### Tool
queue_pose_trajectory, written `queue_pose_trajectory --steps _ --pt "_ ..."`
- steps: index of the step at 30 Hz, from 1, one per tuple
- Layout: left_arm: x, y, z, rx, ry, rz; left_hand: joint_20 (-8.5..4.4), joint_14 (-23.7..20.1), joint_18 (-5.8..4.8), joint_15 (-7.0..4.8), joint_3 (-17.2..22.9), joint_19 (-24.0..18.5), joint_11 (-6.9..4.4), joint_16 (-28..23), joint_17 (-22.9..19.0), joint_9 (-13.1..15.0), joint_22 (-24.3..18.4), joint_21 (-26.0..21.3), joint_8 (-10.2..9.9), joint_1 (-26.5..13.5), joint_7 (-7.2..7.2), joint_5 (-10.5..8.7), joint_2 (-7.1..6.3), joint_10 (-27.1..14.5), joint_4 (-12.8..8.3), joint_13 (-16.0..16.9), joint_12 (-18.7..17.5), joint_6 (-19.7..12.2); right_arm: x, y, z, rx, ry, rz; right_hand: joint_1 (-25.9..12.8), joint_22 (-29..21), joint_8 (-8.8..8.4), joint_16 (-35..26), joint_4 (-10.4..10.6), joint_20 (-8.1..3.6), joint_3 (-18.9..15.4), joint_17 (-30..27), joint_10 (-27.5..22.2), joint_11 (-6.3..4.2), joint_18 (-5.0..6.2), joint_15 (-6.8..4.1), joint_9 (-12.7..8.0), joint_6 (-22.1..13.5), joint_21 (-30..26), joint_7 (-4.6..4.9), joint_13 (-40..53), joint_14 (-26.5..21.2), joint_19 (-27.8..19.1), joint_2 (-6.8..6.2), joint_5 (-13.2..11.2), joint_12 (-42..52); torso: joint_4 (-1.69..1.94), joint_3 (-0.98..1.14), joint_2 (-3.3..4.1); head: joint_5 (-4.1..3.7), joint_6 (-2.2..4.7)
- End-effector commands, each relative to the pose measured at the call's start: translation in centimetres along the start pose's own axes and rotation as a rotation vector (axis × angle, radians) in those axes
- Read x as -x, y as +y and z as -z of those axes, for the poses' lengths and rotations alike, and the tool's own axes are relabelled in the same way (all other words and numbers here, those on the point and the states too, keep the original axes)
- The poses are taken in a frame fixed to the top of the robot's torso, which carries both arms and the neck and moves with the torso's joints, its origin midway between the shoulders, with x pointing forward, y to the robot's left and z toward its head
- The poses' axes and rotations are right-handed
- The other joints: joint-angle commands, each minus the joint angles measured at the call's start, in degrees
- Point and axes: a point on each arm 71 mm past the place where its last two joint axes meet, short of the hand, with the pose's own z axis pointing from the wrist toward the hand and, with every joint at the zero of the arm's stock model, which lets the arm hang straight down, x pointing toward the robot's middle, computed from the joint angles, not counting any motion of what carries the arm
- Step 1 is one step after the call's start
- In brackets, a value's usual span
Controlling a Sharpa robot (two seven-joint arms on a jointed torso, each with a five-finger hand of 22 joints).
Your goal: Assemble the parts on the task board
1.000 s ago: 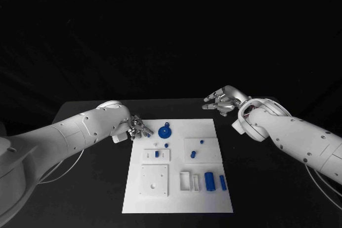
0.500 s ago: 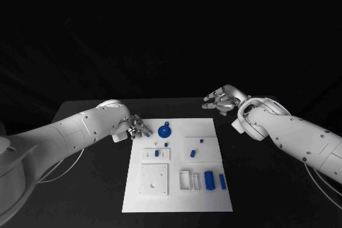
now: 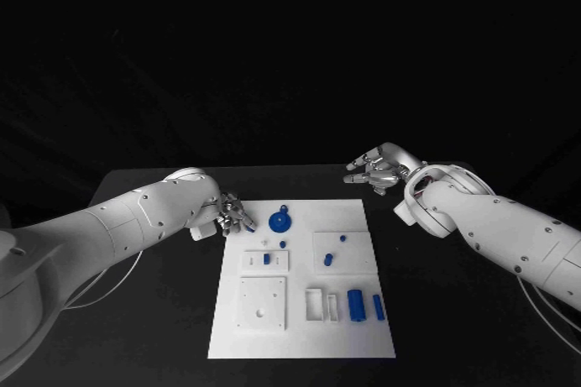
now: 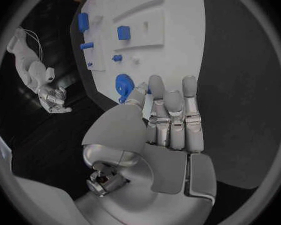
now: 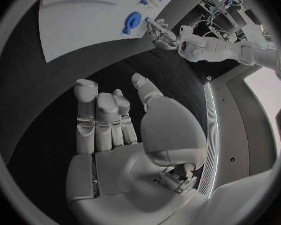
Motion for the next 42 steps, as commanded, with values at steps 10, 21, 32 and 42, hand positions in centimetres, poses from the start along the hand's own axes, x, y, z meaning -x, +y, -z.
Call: queue_pose_trajectory --steps 10,21,32,42 --pt "0.0 0.2 0.4 -0.002 -0.054 0.027 -0.98 1.6 -0.88 -1.14 1.9 0.9 -0.68 0.9 1.6 10.4 1.2 1.7 3.0 0.7 -1.49 3.56 -1.4 3.0 -2.0 0.0 -0.3 2.5 0.0 -0.1 0.0 0.001 0.008 0.001 0.1 3.8 0.22 -0.3 0.0 0.41 -0.4 0.0 0.0 0.16 0.97 0.09 -0.1 -0.4 0.0 -0.12 0.0 0.2 2.7 0.23 0.2 -0.2 0.12 0.11 -0.06 0.03 0.01" --pt "-0.1 0.7 2.3 -0.018 -0.136 0.093 -1.57 3.8 -0.88 -1.73 3.6 1.8 -1.14 -0.4 4.3 13.4 1.2 2.9 2.8 -0.7 -2.08 5.51 -2.0 5.8 -2.7 0.3 -1.7 4.6 0.2 -0.3 0.1 -0.004 0.007 0.003 0.0 3.7 0.23 -0.3 0.2 0.42 -0.5 0.0 -0.1 0.17 0.98 0.11 -0.1 -0.4 -0.2 -0.11 0.0 0.1 2.7 0.26 0.3 -0.3 0.53 0.43 -0.23 0.23 -0.28" --pt "-1.2 2.0 4.9 0.021 -0.224 0.238 -1.81 5.9 -0.76 -2.03 4.1 2.6 -1.46 -1.7 6.8 13.9 1.1 3.5 2.3 -1.5 -2.48 7.24 -2.27 6.4 -3.4 0.4 -0.7 6.2 0.5 -0.7 0.3 -0.012 0.005 0.008 0.0 3.7 0.23 -0.3 0.2 0.42 -0.5 0.0 -0.1 0.17 0.98 0.11 -0.1 -0.4 -0.2 -0.11 0.0 0.1 2.7 0.26 0.3 -0.3 0.52 0.4 -0.25 0.46 -0.48" --pt "-4.3 2.1 6.4 0.012 -0.259 0.267 -1.96 8.0 -0.52 -2.27 4.8 3.4 -1.72 -2.4 11.2 14.3 1.1 3.9 2.3 -2.7 -2.85 11.78 -3.24 6.6 -4.2 -0.6 1.3 7.7 0.5 -0.8 0.3 -0.017 0.005 0.009 0.0 3.7 0.23 -0.3 0.2 0.42 -0.5 -0.1 -0.1 0.17 0.97 0.1 -0.1 -0.4 -0.1 -0.11 0.0 0.1 2.7 0.21 0.4 -0.4 1.01 0.56 -0.7 0.78 -0.77"
